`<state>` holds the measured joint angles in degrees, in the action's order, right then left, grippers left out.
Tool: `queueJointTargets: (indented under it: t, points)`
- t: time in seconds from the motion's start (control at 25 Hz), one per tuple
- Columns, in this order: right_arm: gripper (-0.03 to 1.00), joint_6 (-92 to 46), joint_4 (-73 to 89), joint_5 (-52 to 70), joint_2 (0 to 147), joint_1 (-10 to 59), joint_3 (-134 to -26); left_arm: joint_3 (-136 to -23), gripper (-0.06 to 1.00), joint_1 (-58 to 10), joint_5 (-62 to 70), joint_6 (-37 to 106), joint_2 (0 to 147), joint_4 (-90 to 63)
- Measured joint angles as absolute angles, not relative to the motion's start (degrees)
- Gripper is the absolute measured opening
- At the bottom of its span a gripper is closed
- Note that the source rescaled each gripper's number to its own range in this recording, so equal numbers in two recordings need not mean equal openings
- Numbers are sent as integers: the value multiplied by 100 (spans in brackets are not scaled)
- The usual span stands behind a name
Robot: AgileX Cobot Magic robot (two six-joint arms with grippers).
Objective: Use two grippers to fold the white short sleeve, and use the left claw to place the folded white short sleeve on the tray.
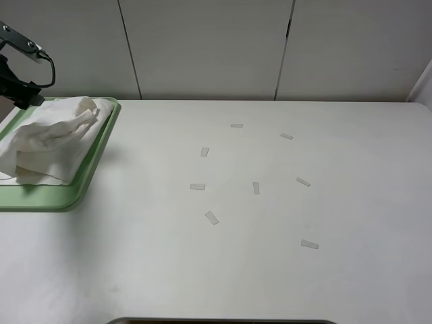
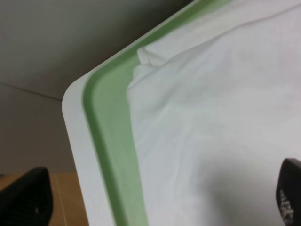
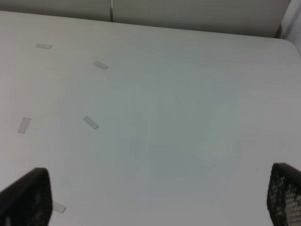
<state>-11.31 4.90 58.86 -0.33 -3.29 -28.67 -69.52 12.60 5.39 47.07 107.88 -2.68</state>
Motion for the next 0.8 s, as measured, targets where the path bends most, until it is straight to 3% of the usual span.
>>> queueJointTargets:
  t: [0.08,0.16,0.48,0.8]
  points:
    - [100,-1131,490,5886,-33,-329,-2867,-6952,97,1195,483,4385,10730,-268]
    - [100,-1131,490,5886,-33,-329,-2867,-6952,98,1111,496,4287,10646,-268]
    - [100,-1131,490,5886,-33,-329,-2867,-6952,100,603,891,3838,9515,-268]
    - [100,-1131,490,5886,-33,-329,-2867,-6653,100,429,2062,1837,7261,-262]
